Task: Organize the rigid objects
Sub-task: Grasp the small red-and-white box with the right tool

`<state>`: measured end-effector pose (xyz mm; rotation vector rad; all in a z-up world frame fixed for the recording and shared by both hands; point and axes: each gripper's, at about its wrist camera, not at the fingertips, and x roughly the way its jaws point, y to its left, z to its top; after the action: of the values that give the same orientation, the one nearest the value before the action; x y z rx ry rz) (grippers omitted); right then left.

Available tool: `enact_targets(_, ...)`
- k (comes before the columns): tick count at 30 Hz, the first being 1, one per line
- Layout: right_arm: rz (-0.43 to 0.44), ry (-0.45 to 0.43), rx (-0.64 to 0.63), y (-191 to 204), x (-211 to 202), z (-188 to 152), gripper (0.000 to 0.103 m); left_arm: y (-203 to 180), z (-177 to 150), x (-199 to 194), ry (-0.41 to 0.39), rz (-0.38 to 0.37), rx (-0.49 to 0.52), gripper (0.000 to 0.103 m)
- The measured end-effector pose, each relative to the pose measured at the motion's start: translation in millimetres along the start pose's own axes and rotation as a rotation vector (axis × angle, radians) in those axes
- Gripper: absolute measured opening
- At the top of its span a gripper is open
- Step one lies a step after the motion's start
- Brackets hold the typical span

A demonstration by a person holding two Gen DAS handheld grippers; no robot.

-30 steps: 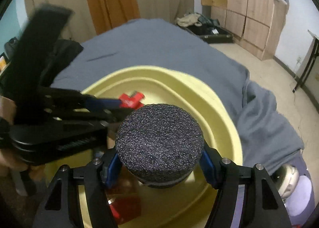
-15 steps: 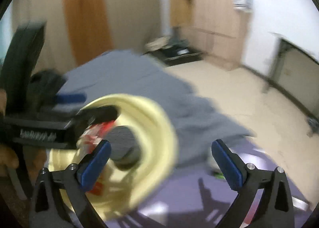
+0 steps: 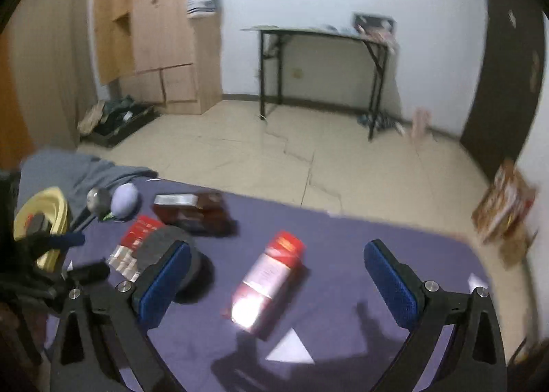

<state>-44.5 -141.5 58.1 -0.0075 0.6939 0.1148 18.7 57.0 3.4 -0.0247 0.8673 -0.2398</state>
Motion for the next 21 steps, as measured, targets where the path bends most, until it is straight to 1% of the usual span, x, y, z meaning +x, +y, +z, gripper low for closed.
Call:
enact_targets(1, 0.014, 0.017, 0.059, -6.2, 7.1, -6.6, 0.103, 0.9, 0.8, 2.8, -0.003, 0.013, 0.004, 0.103)
enact_targets(2, 0.027, 0.034, 0.085, -8.0, 8.5, -7.6, 0.103, 4.2, 0.1, 7.0, 0.016, 0.039, -0.006, 0.103)
enact_targets(3, 0.053, 0.061, 0.108, -14.0, 14.1, -7.9, 0.103, 7.9, 0.1, 10.9, 0.024, 0.045, -0.019, 0.103)
enact_targets(4, 0.079, 0.08, 0.111, -13.7, 18.6, -6.3, 0.103, 11.5, -1.3, 12.2, 0.028, 0.046, -0.037, 0.103)
enact_targets(5, 0.099, 0.079, 0.106, -10.8, 19.8, -5.8, 0.103, 15.8, -2.2, 15.2, 0.033, 0.04, -0.056, 0.103)
enact_targets(6, 0.102, 0.063, 0.104, -21.7, 18.4, 2.3, 0.103, 17.8, -3.6, 16.3, 0.035, 0.037, -0.066, 0.103)
enact_targets(8, 0.063, 0.045, 0.107, -25.5, 20.5, 3.9, 0.103, 23.3, -6.8, 24.2, 0.049, 0.044, -0.097, 0.103)
enact_targets(10, 0.043, 0.061, 0.124, -30.4, 26.0, 2.6, 0.103, 24.9, -10.4, 24.4, 0.052, 0.022, -0.12, 0.103)
enact_targets(12, 0.037, 0.085, 0.133, -33.8, 30.4, -0.2, 0.103, 23.6, -9.0, 24.0, 0.049, 0.025, -0.132, 0.103)
enact_targets(13, 0.036, 0.098, 0.133, -38.8, 31.8, 1.0, 0.103, 21.6, -9.2, 24.3, 0.048, 0.02, -0.127, 0.103)
enact_targets(15, 0.045, 0.117, 0.137, -36.4, 37.6, 1.8, 0.102, 15.0, -8.2, 25.6, 0.053, 0.01, -0.091, 0.103)
enact_targets(17, 0.062, 0.119, 0.138, -36.9, 43.1, 3.5, 0.102, 6.4, -8.6, 24.1, 0.044, 0.027, -0.038, 0.103)
enact_targets(18, 0.063, 0.12, 0.137, -41.5, 34.3, 9.2, 0.102, 3.4, -9.1, 23.9, 0.042, 0.034, -0.021, 0.103)
enact_targets(21, 0.061, 0.118, 0.13, -45.5, 31.7, 9.5, 0.102, -3.4, -10.9, 29.6, 0.057, 0.054, 0.02, 0.103)
